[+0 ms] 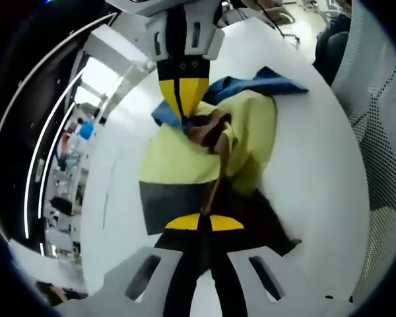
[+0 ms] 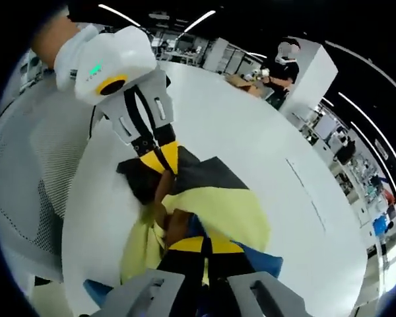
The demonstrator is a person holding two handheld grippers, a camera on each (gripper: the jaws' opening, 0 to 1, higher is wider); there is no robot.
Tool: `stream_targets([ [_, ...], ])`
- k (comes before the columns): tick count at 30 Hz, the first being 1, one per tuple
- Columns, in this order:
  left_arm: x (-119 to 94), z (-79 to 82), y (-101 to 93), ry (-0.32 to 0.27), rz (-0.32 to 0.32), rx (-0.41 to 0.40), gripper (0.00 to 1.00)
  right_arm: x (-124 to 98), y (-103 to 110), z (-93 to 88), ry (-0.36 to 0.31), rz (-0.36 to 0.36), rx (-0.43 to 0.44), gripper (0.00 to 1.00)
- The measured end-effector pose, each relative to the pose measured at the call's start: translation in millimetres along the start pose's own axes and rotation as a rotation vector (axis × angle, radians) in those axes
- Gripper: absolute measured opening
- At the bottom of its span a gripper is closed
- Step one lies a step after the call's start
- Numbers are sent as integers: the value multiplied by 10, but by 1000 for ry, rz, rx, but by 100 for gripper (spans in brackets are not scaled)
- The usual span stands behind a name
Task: Fold the garment on the visible template until the final outline fits inside the template.
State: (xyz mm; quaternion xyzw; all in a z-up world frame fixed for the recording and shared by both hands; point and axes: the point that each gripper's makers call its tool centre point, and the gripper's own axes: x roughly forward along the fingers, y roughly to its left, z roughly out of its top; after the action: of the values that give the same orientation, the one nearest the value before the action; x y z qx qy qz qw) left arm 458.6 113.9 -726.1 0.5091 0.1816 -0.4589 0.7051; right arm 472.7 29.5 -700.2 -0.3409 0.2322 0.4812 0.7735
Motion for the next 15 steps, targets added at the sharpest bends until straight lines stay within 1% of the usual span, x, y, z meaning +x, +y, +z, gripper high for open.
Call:
stream_targets([
  [4, -27, 10, 20, -15, 7, -33, 0, -90, -63, -42, -9, -18, 51, 0],
  [5, -37, 16, 33, -20, 13, -42, 0, -118, -57, -47, -16, -12, 87, 0],
  [8, -77, 46, 63, -41, 25, -80, 0, -191, -102, -48, -39, -29, 124, 0],
  [9, -94, 55, 81, -48, 34, -91, 0, -226, -131, -43, -51, -45, 131, 0],
  [11, -112, 64, 93, -59, 39, -114, 0, -266, -138, -46, -62, -40, 168, 0],
  [12, -121, 73, 105, -67, 43, -127, 0, -304, -175, -39, -78, -59, 170, 0],
  [15, -169, 96, 168, -95, 63, -177, 0, -386, -196, -52, -93, -63, 197, 0],
])
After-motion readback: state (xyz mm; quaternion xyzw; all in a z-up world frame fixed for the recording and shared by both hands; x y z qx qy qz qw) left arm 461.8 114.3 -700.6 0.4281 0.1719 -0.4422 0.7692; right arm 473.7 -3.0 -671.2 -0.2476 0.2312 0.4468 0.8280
